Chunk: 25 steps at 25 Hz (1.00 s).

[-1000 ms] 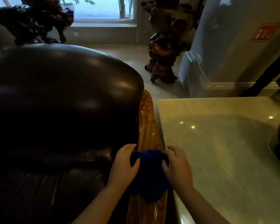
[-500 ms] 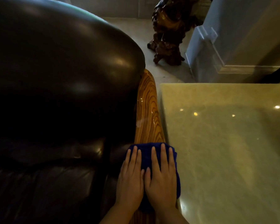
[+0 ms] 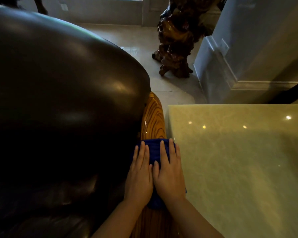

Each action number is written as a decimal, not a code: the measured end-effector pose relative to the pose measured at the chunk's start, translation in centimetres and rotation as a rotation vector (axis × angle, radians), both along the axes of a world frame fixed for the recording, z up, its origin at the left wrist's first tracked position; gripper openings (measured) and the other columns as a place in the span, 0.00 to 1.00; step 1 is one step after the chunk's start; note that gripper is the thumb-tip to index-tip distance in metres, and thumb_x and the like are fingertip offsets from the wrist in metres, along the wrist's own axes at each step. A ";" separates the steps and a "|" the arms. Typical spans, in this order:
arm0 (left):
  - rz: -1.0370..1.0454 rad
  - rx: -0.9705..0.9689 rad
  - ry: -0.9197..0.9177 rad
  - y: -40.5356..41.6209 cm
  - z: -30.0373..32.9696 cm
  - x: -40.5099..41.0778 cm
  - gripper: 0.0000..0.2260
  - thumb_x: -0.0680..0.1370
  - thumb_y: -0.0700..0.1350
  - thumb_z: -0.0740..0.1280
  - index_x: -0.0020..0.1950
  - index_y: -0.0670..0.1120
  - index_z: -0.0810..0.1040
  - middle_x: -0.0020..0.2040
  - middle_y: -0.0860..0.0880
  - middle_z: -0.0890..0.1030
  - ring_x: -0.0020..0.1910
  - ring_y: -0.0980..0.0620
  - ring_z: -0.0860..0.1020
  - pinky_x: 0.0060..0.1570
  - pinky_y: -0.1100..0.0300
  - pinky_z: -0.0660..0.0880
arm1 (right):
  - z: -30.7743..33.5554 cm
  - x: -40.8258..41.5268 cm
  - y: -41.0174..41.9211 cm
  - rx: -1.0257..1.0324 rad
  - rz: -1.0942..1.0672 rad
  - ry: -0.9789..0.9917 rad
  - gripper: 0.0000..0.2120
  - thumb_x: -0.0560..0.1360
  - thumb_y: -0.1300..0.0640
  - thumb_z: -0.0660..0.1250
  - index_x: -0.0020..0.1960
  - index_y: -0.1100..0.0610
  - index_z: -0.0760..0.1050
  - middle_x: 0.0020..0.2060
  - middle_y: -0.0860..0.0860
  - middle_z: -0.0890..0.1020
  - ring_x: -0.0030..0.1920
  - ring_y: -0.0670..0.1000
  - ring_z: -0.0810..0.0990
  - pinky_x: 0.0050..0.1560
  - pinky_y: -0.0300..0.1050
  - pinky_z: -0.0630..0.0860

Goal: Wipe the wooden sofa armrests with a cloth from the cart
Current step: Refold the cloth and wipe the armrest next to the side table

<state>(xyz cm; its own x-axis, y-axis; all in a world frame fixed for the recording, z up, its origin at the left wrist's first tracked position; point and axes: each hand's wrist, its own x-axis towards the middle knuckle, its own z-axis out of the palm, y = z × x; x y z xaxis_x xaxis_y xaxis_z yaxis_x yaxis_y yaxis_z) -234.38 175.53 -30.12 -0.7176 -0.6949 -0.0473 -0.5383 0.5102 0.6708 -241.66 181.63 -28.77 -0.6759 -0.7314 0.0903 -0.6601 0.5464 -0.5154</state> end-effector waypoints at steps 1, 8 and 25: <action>0.001 -0.001 0.013 -1.0 0.2 -1.0 0.26 0.81 0.46 0.48 0.67 0.56 0.30 0.68 0.64 0.28 0.69 0.65 0.30 0.68 0.68 0.37 | -0.1 -0.9 -1.1 -0.012 -0.004 -0.011 0.28 0.77 0.53 0.55 0.74 0.53 0.48 0.76 0.52 0.46 0.75 0.52 0.40 0.74 0.46 0.46; 0.064 -0.011 0.078 -5.6 0.5 -5.9 0.25 0.81 0.45 0.48 0.74 0.50 0.39 0.76 0.55 0.39 0.74 0.58 0.40 0.68 0.66 0.43 | -0.5 -5.7 -6.8 -0.074 0.000 -0.054 0.26 0.78 0.55 0.55 0.74 0.55 0.53 0.76 0.56 0.51 0.76 0.55 0.45 0.73 0.47 0.44; -0.152 -0.319 -0.152 -0.3 0.6 -0.3 0.25 0.81 0.44 0.50 0.74 0.39 0.42 0.76 0.42 0.41 0.69 0.46 0.27 0.65 0.58 0.21 | 0.0 -0.8 0.0 -0.005 0.040 0.005 0.24 0.78 0.56 0.56 0.72 0.56 0.58 0.73 0.59 0.60 0.72 0.58 0.57 0.74 0.53 0.54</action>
